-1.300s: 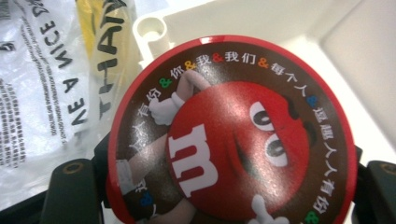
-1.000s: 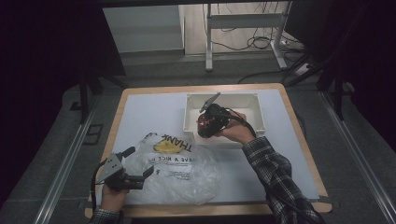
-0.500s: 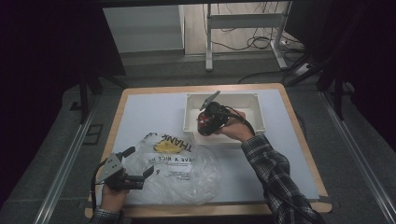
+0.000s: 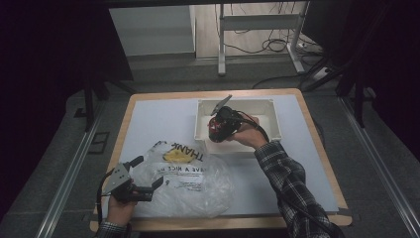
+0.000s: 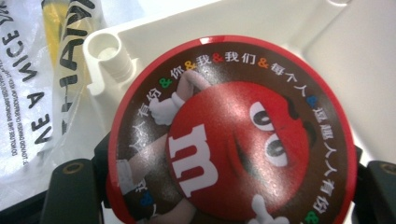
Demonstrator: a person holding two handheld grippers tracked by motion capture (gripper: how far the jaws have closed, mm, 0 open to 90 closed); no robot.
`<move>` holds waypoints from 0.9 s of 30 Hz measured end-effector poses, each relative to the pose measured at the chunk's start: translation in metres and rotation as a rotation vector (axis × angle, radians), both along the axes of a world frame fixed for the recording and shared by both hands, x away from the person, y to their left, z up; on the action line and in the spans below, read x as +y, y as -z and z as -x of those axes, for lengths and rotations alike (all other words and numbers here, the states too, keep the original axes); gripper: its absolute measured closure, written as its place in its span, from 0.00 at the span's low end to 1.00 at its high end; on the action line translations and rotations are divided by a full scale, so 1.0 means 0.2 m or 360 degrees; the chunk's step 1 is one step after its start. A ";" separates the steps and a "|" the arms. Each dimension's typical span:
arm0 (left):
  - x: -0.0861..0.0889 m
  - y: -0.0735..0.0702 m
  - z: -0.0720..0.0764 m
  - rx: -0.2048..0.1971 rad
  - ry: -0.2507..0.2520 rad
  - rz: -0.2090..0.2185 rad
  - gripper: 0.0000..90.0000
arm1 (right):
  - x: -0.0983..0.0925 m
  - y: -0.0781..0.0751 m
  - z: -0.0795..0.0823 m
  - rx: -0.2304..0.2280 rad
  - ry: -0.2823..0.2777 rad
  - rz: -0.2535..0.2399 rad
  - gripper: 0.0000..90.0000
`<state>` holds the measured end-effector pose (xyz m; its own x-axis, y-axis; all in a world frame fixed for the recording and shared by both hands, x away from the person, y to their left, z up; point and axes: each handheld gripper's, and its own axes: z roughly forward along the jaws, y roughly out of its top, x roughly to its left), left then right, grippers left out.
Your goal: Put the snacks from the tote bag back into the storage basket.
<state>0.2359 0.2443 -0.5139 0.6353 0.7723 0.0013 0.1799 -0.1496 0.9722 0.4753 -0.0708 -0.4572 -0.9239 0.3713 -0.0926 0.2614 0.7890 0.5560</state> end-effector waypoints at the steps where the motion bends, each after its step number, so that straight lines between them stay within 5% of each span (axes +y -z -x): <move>1: 0.00 0.00 0.00 -0.0001 0.0000 0.0001 0.00 | 0.00 0.00 0.00 -0.0001 0.0003 -0.0001 0.29; 27: 0.00 0.00 0.00 -0.0010 -0.0003 0.0006 0.00 | 0.06 0.05 -0.09 -0.0010 -0.0036 0.0019 0.29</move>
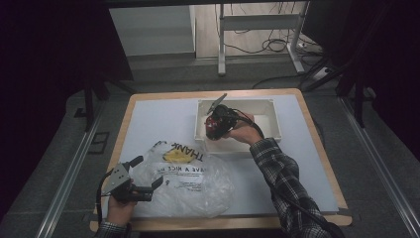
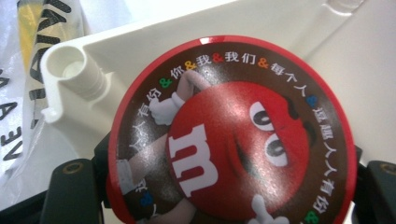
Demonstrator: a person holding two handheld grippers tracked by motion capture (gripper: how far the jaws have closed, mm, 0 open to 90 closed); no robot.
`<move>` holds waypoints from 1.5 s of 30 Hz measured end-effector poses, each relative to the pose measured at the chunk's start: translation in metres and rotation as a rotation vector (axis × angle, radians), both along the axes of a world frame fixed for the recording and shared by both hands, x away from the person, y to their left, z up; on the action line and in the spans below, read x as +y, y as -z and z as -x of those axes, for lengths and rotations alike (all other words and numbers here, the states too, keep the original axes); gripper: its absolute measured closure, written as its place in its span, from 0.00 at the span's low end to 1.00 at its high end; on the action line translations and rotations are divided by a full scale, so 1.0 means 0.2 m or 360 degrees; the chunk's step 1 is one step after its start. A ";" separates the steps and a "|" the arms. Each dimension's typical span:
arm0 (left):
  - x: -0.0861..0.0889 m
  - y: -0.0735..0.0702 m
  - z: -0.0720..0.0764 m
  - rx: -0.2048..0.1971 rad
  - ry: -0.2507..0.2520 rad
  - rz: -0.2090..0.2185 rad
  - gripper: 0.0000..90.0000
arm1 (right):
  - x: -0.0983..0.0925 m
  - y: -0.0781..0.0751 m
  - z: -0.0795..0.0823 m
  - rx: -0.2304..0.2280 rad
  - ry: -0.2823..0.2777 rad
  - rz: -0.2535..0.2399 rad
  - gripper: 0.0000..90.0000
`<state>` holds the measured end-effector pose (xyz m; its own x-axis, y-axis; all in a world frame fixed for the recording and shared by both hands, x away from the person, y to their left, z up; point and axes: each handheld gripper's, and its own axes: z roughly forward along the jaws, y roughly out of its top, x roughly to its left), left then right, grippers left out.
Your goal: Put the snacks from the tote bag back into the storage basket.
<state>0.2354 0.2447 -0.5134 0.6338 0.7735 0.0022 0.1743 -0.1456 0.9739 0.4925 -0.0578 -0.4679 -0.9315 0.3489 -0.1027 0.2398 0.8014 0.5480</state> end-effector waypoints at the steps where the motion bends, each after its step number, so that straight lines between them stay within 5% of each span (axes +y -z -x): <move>1: 0.00 0.00 0.00 0.0000 0.0000 0.0000 0.00 | 0.00 0.00 0.00 0.0002 0.0001 -0.0001 0.29; 45: 0.00 0.00 0.00 -0.0003 0.0006 -0.0001 0.00 | 0.10 0.12 -0.09 0.0036 -0.0098 0.0038 0.29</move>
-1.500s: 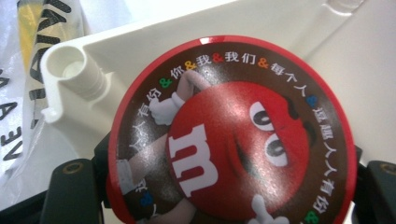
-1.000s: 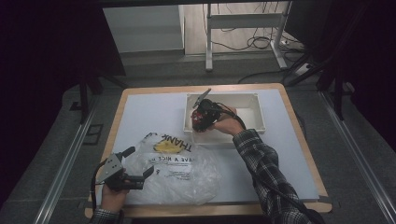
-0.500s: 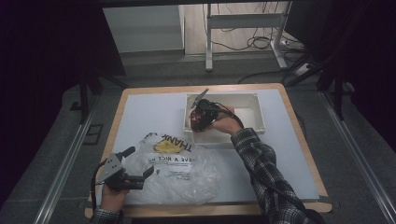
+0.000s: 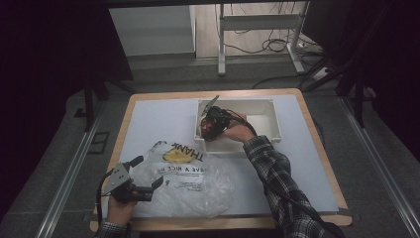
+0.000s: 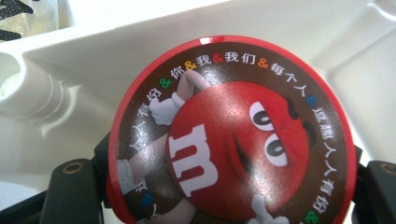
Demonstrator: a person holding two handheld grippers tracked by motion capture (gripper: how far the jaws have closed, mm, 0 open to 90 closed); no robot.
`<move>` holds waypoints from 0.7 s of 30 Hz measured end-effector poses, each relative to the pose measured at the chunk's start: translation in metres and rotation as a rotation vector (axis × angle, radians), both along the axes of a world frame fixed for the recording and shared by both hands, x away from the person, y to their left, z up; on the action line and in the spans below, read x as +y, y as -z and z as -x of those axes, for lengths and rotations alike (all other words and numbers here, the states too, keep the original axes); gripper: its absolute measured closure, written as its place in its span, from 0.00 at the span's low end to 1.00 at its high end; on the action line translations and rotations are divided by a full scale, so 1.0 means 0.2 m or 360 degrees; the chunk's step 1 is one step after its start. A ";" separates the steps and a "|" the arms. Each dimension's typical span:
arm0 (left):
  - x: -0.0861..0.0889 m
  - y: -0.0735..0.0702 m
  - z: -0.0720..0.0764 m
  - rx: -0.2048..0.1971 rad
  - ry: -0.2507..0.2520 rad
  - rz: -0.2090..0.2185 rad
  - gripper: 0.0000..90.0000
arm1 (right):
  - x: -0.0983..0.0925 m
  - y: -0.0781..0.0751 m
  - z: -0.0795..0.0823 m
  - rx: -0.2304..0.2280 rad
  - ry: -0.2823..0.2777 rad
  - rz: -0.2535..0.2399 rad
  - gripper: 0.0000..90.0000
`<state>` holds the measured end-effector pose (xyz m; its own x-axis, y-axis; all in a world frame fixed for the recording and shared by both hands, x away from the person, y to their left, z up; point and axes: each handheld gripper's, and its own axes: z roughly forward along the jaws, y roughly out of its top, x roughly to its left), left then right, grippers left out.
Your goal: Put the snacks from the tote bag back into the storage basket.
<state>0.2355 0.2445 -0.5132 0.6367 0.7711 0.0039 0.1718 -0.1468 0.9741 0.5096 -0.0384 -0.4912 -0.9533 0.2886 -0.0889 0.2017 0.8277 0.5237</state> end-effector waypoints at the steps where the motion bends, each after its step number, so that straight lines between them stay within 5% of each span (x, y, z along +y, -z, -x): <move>1: 0.00 0.00 0.00 0.0000 0.0000 0.0000 0.00 | 0.00 0.00 0.00 0.0003 -0.0009 -0.0002 0.29; 9: 0.00 0.00 0.00 0.0001 -0.0001 -0.0002 0.00 | 0.00 0.03 -0.02 0.0007 -0.0067 0.0004 0.29; 21: 0.00 0.00 0.00 0.0001 0.0000 -0.0005 0.00 | 0.01 0.05 -0.03 0.0035 0.0020 -0.0034 0.29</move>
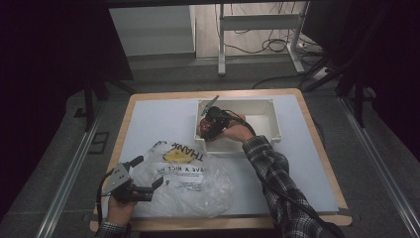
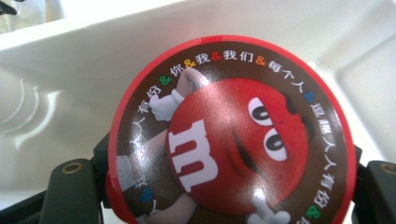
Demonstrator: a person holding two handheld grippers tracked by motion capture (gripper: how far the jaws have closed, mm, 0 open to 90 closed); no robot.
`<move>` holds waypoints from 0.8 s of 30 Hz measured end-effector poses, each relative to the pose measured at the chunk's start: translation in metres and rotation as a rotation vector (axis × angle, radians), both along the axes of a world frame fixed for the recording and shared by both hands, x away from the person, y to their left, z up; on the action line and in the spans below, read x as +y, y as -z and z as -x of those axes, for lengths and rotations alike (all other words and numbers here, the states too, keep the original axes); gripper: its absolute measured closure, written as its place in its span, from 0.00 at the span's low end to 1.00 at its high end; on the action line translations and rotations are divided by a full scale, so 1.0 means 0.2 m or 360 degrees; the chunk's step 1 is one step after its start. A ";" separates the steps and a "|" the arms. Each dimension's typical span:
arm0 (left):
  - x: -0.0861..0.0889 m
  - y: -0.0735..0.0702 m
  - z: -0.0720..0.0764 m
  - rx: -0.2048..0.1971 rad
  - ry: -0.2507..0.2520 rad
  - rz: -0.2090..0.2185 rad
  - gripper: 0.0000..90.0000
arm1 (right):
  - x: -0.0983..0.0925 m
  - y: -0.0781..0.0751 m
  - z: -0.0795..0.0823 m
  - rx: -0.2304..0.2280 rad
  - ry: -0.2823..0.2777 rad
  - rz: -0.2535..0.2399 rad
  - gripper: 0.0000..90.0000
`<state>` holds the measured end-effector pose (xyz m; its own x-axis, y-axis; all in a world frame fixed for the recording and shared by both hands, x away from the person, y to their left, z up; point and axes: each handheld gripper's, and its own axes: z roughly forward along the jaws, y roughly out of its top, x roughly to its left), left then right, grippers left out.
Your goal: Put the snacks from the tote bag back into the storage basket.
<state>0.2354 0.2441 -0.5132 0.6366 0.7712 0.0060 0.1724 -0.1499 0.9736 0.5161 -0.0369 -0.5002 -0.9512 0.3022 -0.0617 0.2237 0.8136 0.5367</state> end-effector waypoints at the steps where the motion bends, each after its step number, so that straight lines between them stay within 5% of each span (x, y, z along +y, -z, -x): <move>1: 0.00 0.00 0.00 -0.0001 0.0000 0.0000 0.00 | 0.00 0.00 0.00 -0.0002 0.0005 -0.0001 0.28; 10: -0.01 0.00 0.00 0.0001 0.0003 -0.0003 0.00 | 0.00 0.00 0.00 0.0044 0.0057 -0.0035 0.19; 24: -0.01 0.00 -0.01 0.0002 0.0012 -0.0003 0.00 | -0.04 -0.04 0.02 0.0000 0.0075 -0.0083 0.11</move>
<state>0.2382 0.2421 -0.5133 0.6423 0.7664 0.0068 0.1725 -0.1532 0.9730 0.5124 -0.0455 -0.4921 -0.9360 0.3492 -0.0449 0.2607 0.7732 0.5781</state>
